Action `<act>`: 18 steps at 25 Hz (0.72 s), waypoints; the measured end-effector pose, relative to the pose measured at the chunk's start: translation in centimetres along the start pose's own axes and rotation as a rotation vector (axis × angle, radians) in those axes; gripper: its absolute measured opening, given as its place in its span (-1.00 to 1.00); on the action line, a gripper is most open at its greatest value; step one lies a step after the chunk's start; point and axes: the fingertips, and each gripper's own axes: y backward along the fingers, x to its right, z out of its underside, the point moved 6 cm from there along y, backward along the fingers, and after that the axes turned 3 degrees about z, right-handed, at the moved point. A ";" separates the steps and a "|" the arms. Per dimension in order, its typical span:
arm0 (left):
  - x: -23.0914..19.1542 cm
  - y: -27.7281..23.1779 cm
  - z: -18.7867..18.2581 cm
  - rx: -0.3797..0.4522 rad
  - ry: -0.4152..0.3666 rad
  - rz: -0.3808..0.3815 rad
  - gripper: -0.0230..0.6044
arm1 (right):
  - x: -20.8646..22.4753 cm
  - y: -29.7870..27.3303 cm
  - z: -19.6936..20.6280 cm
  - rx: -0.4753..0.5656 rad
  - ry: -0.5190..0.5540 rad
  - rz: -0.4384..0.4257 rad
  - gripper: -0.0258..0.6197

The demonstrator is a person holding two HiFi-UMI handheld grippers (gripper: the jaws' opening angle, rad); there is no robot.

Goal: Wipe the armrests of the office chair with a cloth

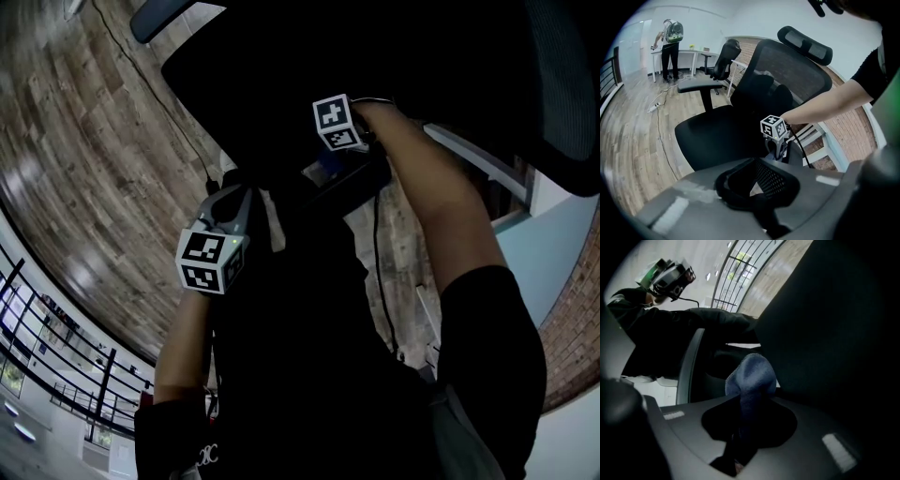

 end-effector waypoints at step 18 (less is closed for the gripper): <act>0.9 2.5 -4.5 -0.087 -0.388 0.240 -0.91 | -17.8 7.9 5.4 0.922 -0.565 1.111 -0.69</act>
